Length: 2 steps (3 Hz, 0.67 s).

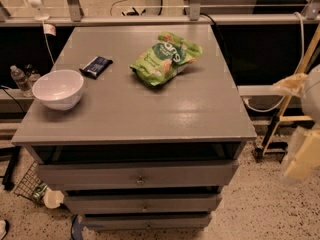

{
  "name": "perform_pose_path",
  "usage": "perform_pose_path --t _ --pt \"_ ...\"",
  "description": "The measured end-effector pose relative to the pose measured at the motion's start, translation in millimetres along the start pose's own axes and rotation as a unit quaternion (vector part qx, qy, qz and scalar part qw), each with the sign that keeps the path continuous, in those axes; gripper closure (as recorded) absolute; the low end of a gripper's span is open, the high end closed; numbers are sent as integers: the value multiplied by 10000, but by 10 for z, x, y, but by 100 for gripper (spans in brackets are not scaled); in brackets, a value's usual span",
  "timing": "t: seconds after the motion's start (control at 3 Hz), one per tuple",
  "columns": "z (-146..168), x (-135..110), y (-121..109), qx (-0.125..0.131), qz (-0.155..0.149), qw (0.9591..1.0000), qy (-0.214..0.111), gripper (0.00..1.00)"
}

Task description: Open top drawer

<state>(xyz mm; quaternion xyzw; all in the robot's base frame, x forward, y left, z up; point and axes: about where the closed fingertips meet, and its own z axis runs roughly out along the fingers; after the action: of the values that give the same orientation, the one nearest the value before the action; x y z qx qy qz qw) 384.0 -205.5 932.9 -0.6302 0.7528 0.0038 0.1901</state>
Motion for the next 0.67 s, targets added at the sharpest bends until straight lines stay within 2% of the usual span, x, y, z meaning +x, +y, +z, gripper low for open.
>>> perform_pose_path --t 0.33,0.67 --pt "278 -70 410 -468 -287 9979 -337 0" --pt "521 -222 810 -920 -636 9918 -610 0"
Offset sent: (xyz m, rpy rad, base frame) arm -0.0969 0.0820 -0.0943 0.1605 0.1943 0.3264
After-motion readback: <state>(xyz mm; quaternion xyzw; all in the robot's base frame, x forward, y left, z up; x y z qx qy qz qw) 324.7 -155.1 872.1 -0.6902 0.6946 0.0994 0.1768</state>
